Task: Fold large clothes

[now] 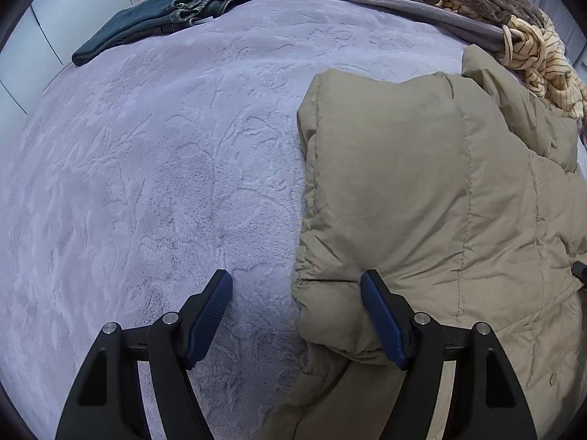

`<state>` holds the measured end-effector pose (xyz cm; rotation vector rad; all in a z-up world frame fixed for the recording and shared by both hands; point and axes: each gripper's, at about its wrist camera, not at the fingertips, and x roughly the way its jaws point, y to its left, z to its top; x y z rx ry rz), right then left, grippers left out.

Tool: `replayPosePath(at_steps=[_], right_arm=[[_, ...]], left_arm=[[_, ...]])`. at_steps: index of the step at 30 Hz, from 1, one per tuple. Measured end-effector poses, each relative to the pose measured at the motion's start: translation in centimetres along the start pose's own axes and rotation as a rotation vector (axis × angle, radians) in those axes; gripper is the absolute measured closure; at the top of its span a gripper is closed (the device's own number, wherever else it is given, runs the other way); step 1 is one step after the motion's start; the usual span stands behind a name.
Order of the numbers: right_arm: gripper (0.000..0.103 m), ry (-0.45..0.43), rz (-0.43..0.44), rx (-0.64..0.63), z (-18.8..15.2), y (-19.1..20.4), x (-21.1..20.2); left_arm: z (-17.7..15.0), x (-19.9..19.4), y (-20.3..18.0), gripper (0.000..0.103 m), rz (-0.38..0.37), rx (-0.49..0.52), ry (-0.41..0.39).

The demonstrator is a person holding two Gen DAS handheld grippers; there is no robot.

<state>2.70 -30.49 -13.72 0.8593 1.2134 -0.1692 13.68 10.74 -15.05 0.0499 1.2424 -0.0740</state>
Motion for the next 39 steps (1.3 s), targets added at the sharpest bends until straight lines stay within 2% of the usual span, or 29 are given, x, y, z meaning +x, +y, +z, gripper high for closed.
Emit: replayPosePath(at_steps=[2,7,10,12,13,16,19,22,25,27,29,31,32,33,35,39], right_arm=[[0.098,0.000,0.001,-0.008,-0.6,-0.3,-0.2],[0.098,0.011,-0.044,-0.114,-0.8,0.6,-0.8],[0.098,0.021,-0.033,-0.098,-0.6,0.3,-0.8],[0.098,0.024,-0.025,-0.097,-0.5,0.1,-0.9],[0.097,0.025,-0.018,-0.090,-0.5,-0.1,-1.2],[0.090,0.010,-0.017,-0.051,-0.5,-1.6,-2.3],[0.084,-0.019,-0.027,0.038,-0.7,-3.8,-4.2],[0.082,-0.015,-0.025,0.127,-1.0,-5.8,-5.6],[0.080,0.001,-0.022,0.130,-1.5,-6.3,-6.9],[0.062,0.005,-0.018,0.121,-2.2,-6.4,-7.9],[0.052,0.005,-0.015,0.117,-3.0,-6.4,-8.9],[0.050,0.008,-0.012,0.110,-3.9,-6.2,-9.8],[0.048,0.010,-0.007,0.110,-4.4,-6.3,-10.3],[0.046,0.012,0.000,0.112,-4.9,-6.3,-10.6],[0.041,0.012,0.012,0.119,-5.7,-6.6,-11.4],[0.033,0.003,0.035,0.136,-7.3,-7.6,-12.9]], left_arm=[[0.9,-1.1,-0.2,0.050,-0.001,-0.008,-0.016],[4.1,-2.9,-0.4,0.050,-0.032,-0.029,-0.106],[5.1,-0.7,-1.8,0.050,-0.002,0.010,-0.074],[4.6,1.1,-2.5,0.050,0.029,0.037,-0.040],[4.2,1.8,-2.6,0.050,0.032,0.041,-0.023],[4.0,2.1,-3.1,0.050,0.054,0.064,-0.036],[4.2,1.6,-3.3,0.050,0.071,0.075,-0.034],[4.3,-0.1,-3.1,0.050,0.079,0.073,-0.038],[3.8,-2.5,-3.1,0.050,0.053,0.098,-0.057],[3.0,-4.4,-3.3,0.050,0.030,0.107,-0.064],[2.0,-6.2,-3.7,0.050,-0.001,0.117,-0.064],[0.8,-7.9,-4.5,0.049,-0.009,0.139,-0.070],[0.2,-8.6,-4.9,0.048,-0.012,0.147,-0.071],[-0.4,-9.3,-5.4,0.031,-0.014,0.154,-0.070],[-1.7,-11.0,-6.2,0.010,-0.015,0.148,-0.092],[-3.6,-13.1,-7.9,0.010,-0.038,0.158,-0.089]])
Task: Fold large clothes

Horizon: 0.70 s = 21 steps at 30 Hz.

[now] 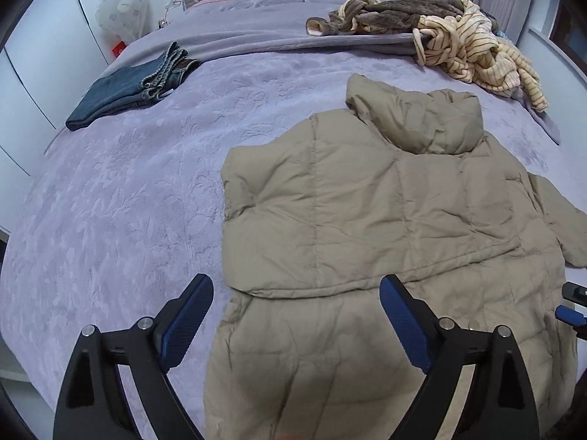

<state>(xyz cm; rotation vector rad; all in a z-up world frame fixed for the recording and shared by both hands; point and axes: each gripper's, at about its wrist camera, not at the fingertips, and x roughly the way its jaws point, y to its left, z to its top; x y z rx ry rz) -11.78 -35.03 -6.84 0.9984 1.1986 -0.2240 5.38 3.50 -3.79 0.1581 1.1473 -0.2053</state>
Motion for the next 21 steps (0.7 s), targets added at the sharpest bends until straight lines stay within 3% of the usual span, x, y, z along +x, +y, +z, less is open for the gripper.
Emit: replayPosePath(at_steps=[3,5,7,9,21], right_arm=[[0.033,0.002,0.011,0.010,-0.5,-1.0,-0.8],[0.033,0.002,0.016,0.014,-0.7,-2.0,-1.4],[0.032,0.001,0.025,0.023,-0.5,-2.9,-1.9],[0.019,0.003,0.033,0.030,-0.2,-3.9,-2.5],[0.016,-0.066,0.062,0.076,4.1,-11.6,-7.6]], left_arm=[[-0.8,-0.6,-1.8,0.009,-0.028,0.008,0.042],[-1.2,-1.0,-3.4,0.000,-0.034,0.016,0.060],[-1.6,-1.2,-5.4,0.000,-0.036,0.032,0.072],[-1.9,-1.4,-7.6,0.000,-0.036,0.050,0.083],[-2.7,-1.8,-19.0,0.000,-0.044,0.131,0.128]])
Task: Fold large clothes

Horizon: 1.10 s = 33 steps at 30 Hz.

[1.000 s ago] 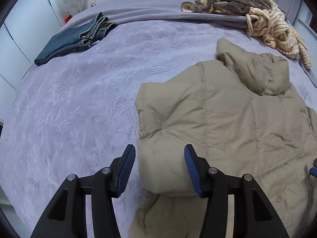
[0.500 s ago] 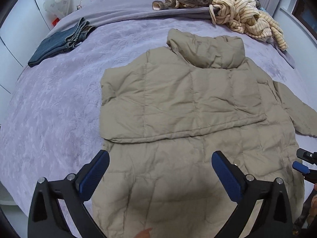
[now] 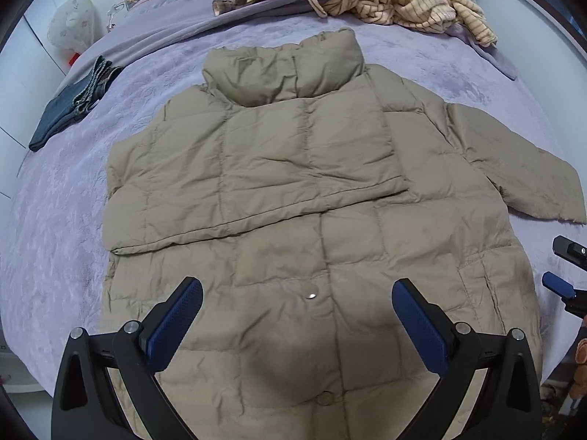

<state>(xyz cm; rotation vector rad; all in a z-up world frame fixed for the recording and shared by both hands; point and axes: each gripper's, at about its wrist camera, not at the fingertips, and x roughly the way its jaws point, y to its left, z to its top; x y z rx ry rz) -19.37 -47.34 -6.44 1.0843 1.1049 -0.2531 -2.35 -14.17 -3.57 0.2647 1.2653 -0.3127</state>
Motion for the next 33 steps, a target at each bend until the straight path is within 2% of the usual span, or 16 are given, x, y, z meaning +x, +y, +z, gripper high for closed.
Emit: replayPosePath(at_steps=[1,2,10,17,20,24,28,29,30,31,32,33], right_arm=[[0.013,-0.009,0.001,0.008,0.5,-0.7,-0.4],[0.000,-0.019,0.002,0.020,1.1,-1.4,-0.7],[0.000,-0.083,0.042,0.176,6.3,-6.9,-2.3],[0.000,-0.176,0.097,0.375,11.8,-13.2,-2.8],[0.000,-0.232,0.201,0.501,13.5,-15.8,-2.6],[0.000,-0.282,0.395,0.679,14.8,-18.2,-1.9],[0.002,-0.308,0.514,0.732,16.1,-18.3,-1.6],[0.009,-0.306,0.526,0.731,16.3,-18.0,-1.5],[0.033,-0.293,0.540,0.731,16.6,-17.7,-1.3],[0.051,-0.274,0.563,0.734,16.7,-17.5,-1.0],[0.084,-0.256,0.589,0.738,16.9,-17.2,-0.6],[0.097,-0.246,0.604,0.736,16.8,-17.0,-0.3]], left_arm=[[0.1,0.1,-0.6,0.000,-0.016,0.009,0.013],[0.2,0.2,-1.2,0.000,-0.023,0.014,0.021],[1.2,0.8,-4.3,0.000,0.001,0.042,0.042],[2.0,1.2,-5.1,0.000,0.022,0.027,0.052],[2.2,1.4,-4.9,0.000,0.031,0.008,0.059],[2.5,1.6,-4.8,0.000,0.046,-0.007,0.057],[2.9,1.5,-5.0,0.000,0.049,-0.004,0.052],[2.9,1.5,-5.0,0.000,0.044,-0.004,0.055],[3.0,1.6,-5.0,0.000,0.037,-0.005,0.059],[3.1,1.6,-5.0,0.000,0.032,-0.007,0.061],[3.1,1.6,-5.0,0.000,0.029,-0.007,0.061],[3.2,1.6,-5.0,0.000,0.030,-0.006,0.059]])
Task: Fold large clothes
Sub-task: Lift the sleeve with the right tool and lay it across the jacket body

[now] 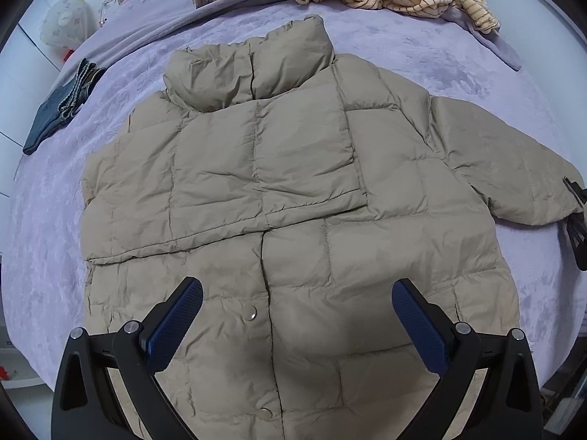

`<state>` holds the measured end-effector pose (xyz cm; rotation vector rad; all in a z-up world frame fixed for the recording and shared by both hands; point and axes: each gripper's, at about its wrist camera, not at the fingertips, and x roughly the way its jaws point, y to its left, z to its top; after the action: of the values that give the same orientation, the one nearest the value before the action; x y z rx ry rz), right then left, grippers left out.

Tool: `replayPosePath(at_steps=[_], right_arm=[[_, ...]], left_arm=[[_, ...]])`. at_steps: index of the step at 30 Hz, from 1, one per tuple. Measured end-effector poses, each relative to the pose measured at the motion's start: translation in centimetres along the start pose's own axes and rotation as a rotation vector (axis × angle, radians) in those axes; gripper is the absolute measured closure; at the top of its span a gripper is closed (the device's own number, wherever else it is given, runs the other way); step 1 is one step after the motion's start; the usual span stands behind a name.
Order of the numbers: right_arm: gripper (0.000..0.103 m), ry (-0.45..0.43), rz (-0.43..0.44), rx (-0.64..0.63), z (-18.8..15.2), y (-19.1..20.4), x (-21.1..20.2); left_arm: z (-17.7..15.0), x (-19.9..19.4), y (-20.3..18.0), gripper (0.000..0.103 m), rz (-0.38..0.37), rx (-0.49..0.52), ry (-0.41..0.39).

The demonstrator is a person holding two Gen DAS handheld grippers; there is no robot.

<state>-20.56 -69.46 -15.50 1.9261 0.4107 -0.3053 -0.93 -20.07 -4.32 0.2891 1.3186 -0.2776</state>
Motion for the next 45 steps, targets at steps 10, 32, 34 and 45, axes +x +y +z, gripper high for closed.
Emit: replayPosePath(at_steps=[10,32,34,45], right_arm=[[0.097,0.152,0.070,-0.424,-7.2,11.2,3.2],[0.085,0.563,-0.614,-1.067,-37.6,3.5,26.8],[0.060,0.562,-0.617,-1.038,-37.0,3.3,26.7],[0.035,0.340,-0.556,-0.878,-32.4,7.4,19.4]], left_arm=[[0.4,-0.2,3.6,0.000,-0.023,-0.075,-0.029],[0.2,2.5,21.6,0.000,0.022,-0.213,-0.111],[0.3,3.3,22.1,0.000,0.019,-0.229,-0.101],[1.3,5.9,22.3,0.000,-0.120,-0.299,-0.079]])
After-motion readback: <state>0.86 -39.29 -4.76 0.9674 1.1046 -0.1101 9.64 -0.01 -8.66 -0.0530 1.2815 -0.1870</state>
